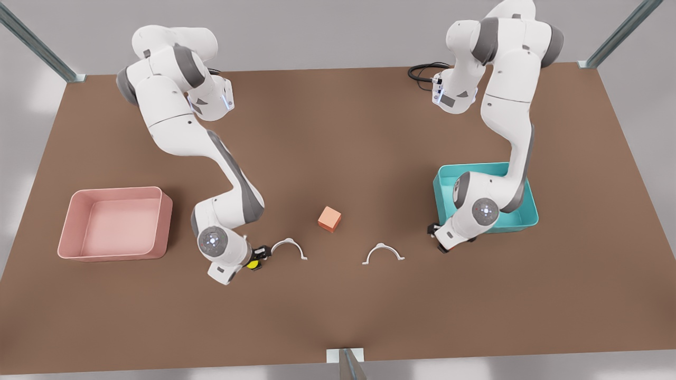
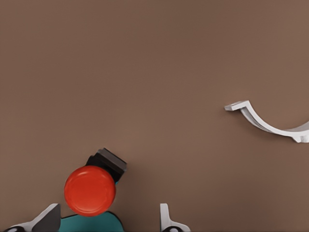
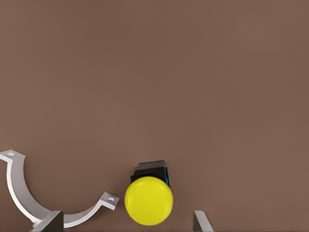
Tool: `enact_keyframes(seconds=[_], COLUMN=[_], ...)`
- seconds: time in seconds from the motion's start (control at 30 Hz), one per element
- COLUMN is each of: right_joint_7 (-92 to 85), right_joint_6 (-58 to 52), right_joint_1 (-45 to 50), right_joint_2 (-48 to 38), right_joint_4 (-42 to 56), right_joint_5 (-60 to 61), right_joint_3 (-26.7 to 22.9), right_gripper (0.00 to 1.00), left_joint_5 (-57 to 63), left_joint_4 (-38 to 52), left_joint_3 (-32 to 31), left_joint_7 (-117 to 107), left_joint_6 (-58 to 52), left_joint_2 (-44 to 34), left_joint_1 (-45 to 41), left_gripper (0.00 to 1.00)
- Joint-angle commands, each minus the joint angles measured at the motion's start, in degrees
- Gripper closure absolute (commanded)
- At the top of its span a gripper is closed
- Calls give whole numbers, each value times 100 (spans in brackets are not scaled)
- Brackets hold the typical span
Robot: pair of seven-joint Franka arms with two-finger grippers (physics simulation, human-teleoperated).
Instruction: Place the red button in the blue storage box with the left arm, and place the yellow button in the pink storage box with the right arm
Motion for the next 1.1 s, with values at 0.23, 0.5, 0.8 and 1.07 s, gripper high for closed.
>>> enact_keyframes(seconds=[0.23,0.5,0.8,1.07], right_joint_7=[80,-8,-61,-78], right_joint_6=[322,718,885,859], right_joint_1=[-64,-55,-55,-55], right_joint_2=[333,482,526,474], right_joint_4=[-57,-320,-320,-276], right_joint_5=[17,17,17,8], right_joint_3=[9,18,18,18], right_gripper=[0,0,25,46], left_joint_5=[-39,-22,-13,22], left_joint_4=[21,-32,-32,-1789], left_joint_3=[-3,-3,-3,497], left_joint_7=[269,278,226,893], left_joint_6=[1146,1138,655,-647], left_joint_2=[351,456,-62,-2496], left_joint_1=[-29,-20,-55,24], left_gripper=[0,38,52,52])
